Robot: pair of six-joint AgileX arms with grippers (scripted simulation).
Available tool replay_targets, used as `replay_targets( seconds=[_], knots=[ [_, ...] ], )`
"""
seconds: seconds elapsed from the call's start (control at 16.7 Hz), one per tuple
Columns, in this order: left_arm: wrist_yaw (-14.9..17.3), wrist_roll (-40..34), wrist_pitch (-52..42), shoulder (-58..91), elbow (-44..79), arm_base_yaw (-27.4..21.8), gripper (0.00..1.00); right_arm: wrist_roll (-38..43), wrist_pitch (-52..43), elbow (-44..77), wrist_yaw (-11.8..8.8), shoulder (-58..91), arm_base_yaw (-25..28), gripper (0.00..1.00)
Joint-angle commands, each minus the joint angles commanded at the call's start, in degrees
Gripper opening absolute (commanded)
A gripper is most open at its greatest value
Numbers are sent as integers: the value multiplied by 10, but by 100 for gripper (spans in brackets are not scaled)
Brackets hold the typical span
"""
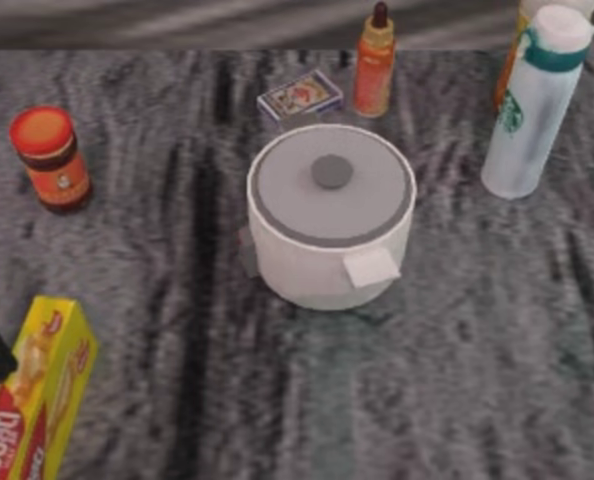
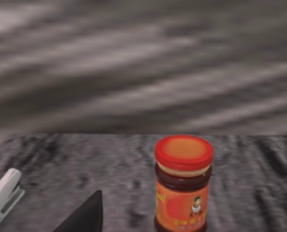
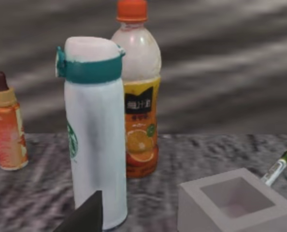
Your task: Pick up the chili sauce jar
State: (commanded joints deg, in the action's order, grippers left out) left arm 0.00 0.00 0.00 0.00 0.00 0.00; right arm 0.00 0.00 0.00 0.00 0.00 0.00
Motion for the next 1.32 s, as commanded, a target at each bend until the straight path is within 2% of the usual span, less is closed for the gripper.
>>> replay_targets(
  seconds=[0.3, 0.54, 0.84, 1.32],
  knots=[
    [-3, 3, -15, 24, 31, 2, 100, 0, 0, 0, 0, 0, 0, 100],
    [-7, 14, -75, 124, 144, 6, 100, 0, 0, 0, 0, 0, 0, 100],
    [-10, 37, -205, 338, 364, 6, 100, 0, 0, 0, 0, 0, 0, 100],
    [-6, 85, -493, 798, 818, 0, 100, 0, 0, 0, 0, 0, 0, 100]
  ],
)
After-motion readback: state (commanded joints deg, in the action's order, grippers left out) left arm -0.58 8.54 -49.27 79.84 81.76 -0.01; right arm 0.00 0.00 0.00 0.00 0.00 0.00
